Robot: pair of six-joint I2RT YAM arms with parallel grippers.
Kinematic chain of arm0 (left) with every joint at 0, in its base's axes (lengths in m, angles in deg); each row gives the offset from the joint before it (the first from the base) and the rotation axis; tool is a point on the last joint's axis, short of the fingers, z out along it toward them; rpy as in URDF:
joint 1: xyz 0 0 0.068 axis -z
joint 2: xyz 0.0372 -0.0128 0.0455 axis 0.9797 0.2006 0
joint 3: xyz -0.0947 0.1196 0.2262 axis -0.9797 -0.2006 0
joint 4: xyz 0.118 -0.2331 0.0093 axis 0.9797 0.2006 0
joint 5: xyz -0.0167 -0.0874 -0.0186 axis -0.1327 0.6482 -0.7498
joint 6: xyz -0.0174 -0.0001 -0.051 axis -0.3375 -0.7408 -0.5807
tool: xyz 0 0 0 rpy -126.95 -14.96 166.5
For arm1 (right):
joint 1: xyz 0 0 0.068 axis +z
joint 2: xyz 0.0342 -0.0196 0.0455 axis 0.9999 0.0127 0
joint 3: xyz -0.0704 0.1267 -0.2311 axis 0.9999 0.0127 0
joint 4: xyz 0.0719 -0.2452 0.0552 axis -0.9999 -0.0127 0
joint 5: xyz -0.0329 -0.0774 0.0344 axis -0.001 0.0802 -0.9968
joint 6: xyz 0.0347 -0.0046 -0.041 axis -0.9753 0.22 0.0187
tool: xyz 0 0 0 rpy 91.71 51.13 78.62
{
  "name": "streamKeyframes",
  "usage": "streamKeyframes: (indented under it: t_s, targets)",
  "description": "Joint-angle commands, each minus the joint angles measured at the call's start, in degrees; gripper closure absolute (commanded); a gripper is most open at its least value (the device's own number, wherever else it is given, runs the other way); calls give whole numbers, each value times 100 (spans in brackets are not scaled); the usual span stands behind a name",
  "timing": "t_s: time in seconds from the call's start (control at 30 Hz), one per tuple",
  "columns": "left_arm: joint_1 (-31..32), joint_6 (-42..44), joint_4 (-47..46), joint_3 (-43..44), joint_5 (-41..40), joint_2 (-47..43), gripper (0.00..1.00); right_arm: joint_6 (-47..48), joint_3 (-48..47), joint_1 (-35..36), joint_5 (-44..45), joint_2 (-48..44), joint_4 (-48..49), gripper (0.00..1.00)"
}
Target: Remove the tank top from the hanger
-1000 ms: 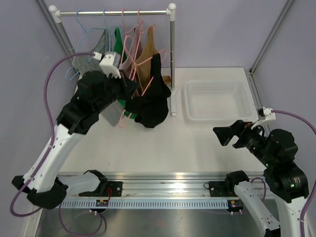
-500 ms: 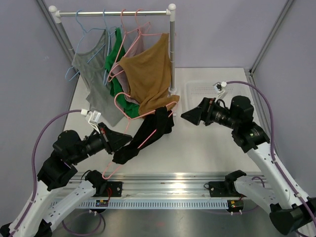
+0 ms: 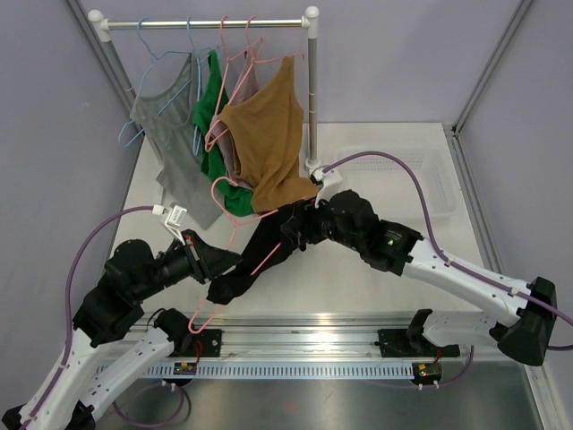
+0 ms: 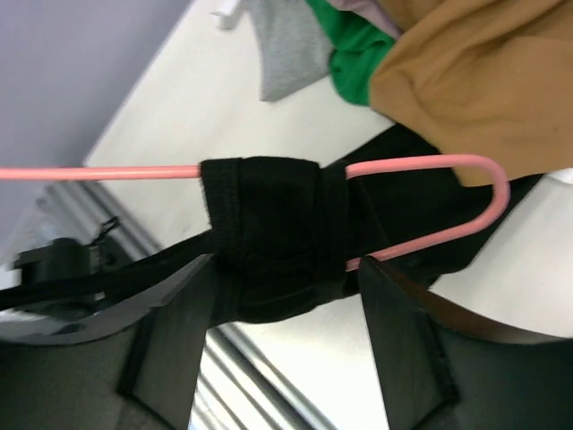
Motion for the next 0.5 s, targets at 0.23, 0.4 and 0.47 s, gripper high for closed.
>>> streamKeyframes:
  t_s: [0.23,0.4,0.47]
  targets:
    - [22,62,145,180,-209,-160,100,482,-460,210,1435,438,358,85]
    - [22,544,854,452,-744,-108,100,570,-433,219,2146,324,140,100]
    - [22,912,1146,567,-885,-38,100,667,-520,132,2750,306,-36,100]
